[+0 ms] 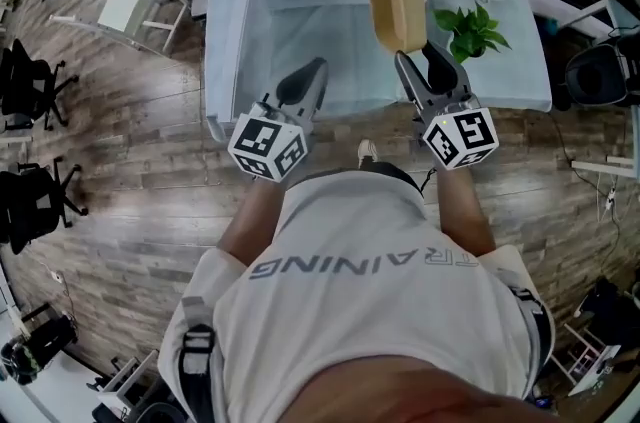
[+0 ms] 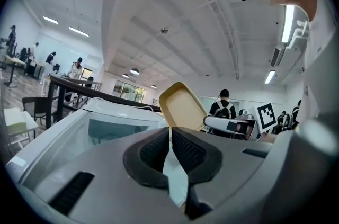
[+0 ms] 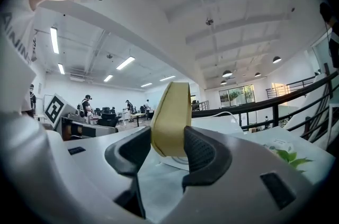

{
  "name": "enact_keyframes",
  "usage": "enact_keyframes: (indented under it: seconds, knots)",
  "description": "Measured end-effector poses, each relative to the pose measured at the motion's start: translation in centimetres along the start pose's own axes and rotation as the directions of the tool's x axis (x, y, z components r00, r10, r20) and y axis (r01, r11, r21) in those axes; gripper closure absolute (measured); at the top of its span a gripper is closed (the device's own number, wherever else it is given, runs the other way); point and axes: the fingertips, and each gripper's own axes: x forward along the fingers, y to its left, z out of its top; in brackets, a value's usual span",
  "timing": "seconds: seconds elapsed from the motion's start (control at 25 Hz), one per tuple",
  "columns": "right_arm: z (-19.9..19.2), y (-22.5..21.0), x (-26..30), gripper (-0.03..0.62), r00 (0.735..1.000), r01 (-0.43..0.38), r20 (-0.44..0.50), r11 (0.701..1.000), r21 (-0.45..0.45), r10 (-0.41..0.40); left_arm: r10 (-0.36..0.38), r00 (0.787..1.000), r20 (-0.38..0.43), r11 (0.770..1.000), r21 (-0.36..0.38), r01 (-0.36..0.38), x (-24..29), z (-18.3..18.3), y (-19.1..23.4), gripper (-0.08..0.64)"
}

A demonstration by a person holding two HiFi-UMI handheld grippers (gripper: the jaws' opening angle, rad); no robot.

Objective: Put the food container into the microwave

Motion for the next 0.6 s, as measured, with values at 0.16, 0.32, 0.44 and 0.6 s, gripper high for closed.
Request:
enact_keyframes:
  seconds: [0.16,0.32,0.44,0.6]
  knots:
    - [-1.2,4.0,0.6,0.383,0.998,-0.054,-0.016,0.998,0.008,0.054,0.075,0.997,0.011,0.997,-0.013,-0.075,-4.6,-0.5,2.1,0.517]
    - [-1.3,5.7,1.4,0.383,0.992,-0.123,-0.028,0.992,0.016,0.123,0.16,0.986,0.034,0.987,-0.008,-0.16,-7.1,0.5,3.1,0.517]
    - [-1.9,6.3,2.2,0.383,0.983,-0.178,-0.038,0.984,0.03,0.179,0.241,0.969,0.049,0.971,-0.01,-0.241,-8.4,0.8,4.3,0.517]
    - [-2.4,6.8,3.3,0.383,0.971,-0.231,-0.046,0.972,0.048,0.233,0.323,0.945,0.058,0.946,-0.011,-0.323,-10.0,1.4,5.7,0.517]
